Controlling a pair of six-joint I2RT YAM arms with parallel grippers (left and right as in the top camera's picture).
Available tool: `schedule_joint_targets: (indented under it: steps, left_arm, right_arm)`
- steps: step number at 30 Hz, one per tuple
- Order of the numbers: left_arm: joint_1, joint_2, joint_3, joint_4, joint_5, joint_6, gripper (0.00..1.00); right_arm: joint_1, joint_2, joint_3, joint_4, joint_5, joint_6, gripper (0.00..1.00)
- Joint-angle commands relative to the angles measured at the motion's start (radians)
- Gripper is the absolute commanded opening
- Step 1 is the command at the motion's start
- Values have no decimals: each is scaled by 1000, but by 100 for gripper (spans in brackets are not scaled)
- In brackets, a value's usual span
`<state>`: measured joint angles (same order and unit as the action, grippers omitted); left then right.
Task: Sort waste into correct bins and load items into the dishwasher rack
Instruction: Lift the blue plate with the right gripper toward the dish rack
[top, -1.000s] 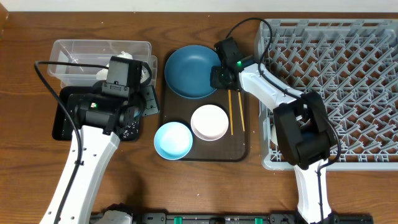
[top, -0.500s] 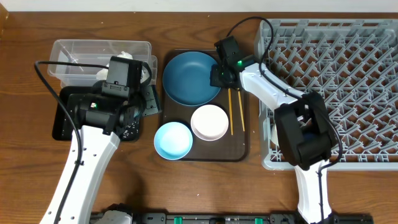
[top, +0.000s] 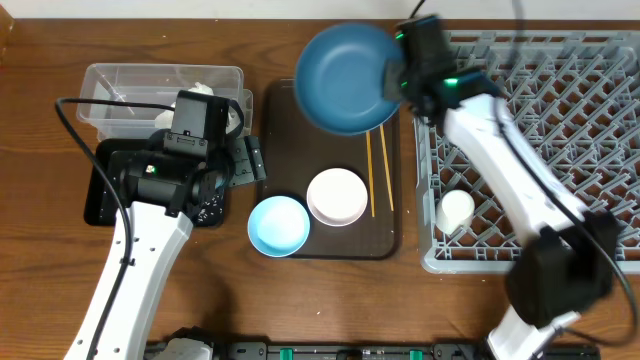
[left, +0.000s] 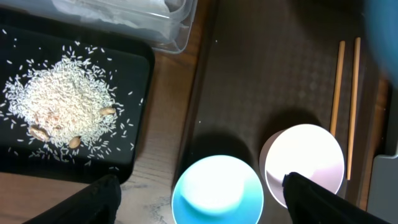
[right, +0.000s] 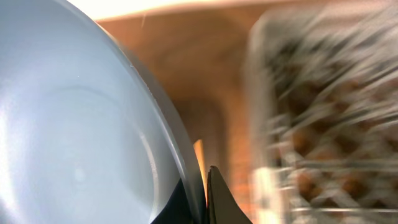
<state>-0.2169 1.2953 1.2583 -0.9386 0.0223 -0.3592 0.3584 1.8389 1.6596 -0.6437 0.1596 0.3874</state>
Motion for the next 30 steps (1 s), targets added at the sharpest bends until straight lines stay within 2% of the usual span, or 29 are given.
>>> schedule_joint_targets:
  steps: [1,8,13,15,21,30]
  left_arm:
    - [4,6,15,-3,-8,10,87]
    - [4,6,15,-3,-8,10,88]
    - [4,6,15,-3,-8,10,89]
    - [4,6,15,-3,-8,10,89]
    - [4,6,15,-3,-8,10,89]
    - [4,6,15,-3,-8,10,89]
  right_arm:
    - [-43,-112,9,-3,168,-136,1]
    - [-100,-250,9,-5,502,-354,1]
    - [-127,-258,8,-19,867,-520,1]
    - [-152,-248,8,-22,941,-577,1]
    - [-258,-203,8,-21,966,-641,1]
    - [-369,-133,8,66,932,-836,1]
